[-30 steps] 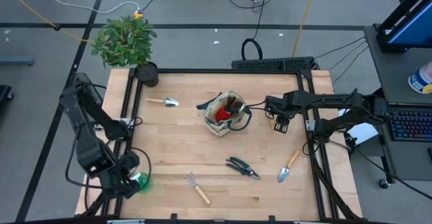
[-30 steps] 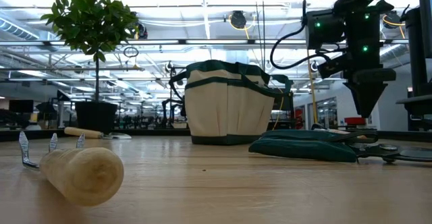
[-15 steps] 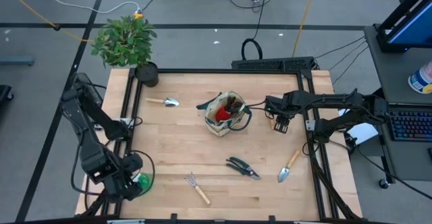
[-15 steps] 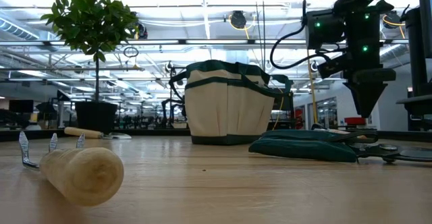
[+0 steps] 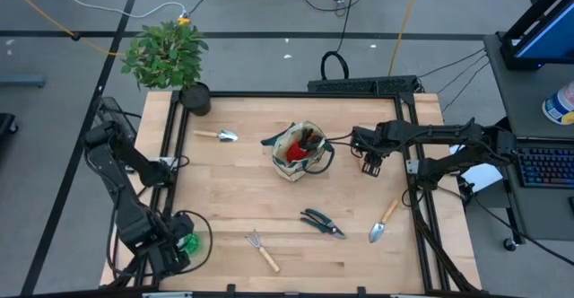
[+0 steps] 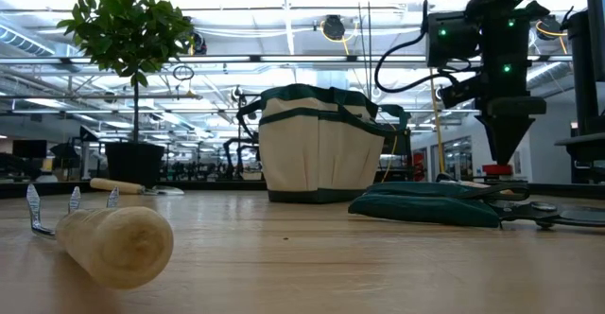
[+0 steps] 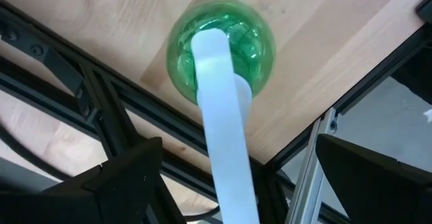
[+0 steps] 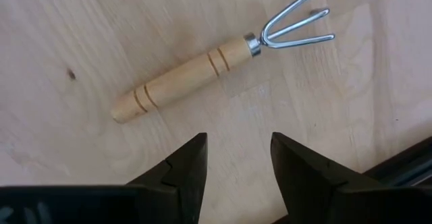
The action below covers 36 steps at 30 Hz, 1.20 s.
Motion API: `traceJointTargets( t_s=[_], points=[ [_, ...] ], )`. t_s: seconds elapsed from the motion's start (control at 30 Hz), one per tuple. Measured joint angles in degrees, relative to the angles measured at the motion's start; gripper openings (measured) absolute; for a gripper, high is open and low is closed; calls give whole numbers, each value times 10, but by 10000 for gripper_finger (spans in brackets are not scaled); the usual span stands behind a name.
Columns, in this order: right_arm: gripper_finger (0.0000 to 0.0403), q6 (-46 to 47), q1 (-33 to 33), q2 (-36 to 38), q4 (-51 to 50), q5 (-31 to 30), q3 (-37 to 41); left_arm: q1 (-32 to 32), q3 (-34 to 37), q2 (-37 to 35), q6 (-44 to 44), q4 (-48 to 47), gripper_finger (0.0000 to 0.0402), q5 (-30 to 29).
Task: Pick & Place Garden tools in Gardening bag
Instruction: Put the green spray bottle into the light brown gardening bag
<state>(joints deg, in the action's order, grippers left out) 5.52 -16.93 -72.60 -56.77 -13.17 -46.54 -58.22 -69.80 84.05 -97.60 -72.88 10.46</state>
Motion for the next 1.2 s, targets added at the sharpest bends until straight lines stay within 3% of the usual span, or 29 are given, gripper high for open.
traceJointTargets(
  t_s=[0.17,0.77,1.0,1.2],
  points=[
    [157,0,0,0,0,0,0,6,0,0,4,-1,340,-4],
    [157,0,0,0,0,0,0,19,0,-1,17,-5,53,-15],
    [157,0,0,0,0,0,0,67,0,-6,79,39,51,-28],
    [157,-2,0,0,0,14,0,133,0,-28,145,126,51,-107]
  ],
)
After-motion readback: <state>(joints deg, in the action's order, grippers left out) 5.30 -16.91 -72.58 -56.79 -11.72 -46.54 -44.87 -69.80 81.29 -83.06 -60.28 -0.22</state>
